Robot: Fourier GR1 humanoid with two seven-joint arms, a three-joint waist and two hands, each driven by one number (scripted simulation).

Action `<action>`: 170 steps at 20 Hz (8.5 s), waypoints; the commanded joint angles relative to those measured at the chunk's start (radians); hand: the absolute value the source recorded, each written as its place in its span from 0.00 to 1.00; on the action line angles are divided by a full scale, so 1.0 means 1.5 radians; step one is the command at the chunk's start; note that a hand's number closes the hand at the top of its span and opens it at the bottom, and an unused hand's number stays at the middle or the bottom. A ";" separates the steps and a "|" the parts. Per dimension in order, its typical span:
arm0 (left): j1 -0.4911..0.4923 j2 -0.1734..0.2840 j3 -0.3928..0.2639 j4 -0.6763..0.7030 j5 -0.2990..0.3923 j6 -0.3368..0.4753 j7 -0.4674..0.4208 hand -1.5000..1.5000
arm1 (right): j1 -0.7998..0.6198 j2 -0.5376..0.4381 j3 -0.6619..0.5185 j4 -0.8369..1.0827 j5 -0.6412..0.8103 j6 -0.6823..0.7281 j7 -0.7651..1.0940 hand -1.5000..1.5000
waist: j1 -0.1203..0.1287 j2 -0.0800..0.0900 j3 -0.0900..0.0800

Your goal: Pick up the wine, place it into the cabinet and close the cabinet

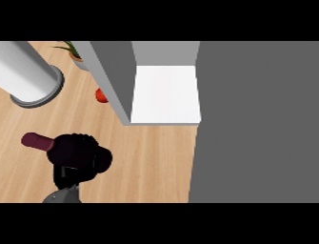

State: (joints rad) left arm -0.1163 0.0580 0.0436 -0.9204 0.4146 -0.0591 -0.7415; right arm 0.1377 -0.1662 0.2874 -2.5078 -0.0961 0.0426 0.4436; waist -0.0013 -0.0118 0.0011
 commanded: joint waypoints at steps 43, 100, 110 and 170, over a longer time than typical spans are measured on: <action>-0.239 -0.039 -0.338 -0.155 0.063 0.478 0.285 1.00 | 0.040 -0.005 -0.081 -0.133 -0.129 0.054 0.062 0.00 | -0.019 0.009 -0.001; -0.700 0.006 -0.256 0.539 0.211 0.506 0.167 0.00 | 0.095 0.047 -0.046 -0.083 -0.106 0.122 -0.007 0.00 | -0.045 0.020 -0.001; -0.685 0.031 -0.242 0.550 0.202 0.477 0.136 0.00 | 0.101 0.044 -0.034 -0.108 -0.100 0.125 0.005 0.00 | -0.040 0.018 -0.002; 0.067 0.135 -0.490 -0.554 0.043 0.507 0.166 0.00 | 0.157 -0.077 0.094 -0.123 -0.114 0.225 0.050 1.00 | 0.005 0.002 -0.001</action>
State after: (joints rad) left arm -0.0867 0.2250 -0.6925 -1.7068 0.4883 0.6948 -0.4738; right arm 0.3088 -0.2076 0.3643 -2.5097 -0.1189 0.3121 0.4126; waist 0.0055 -0.0078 0.0000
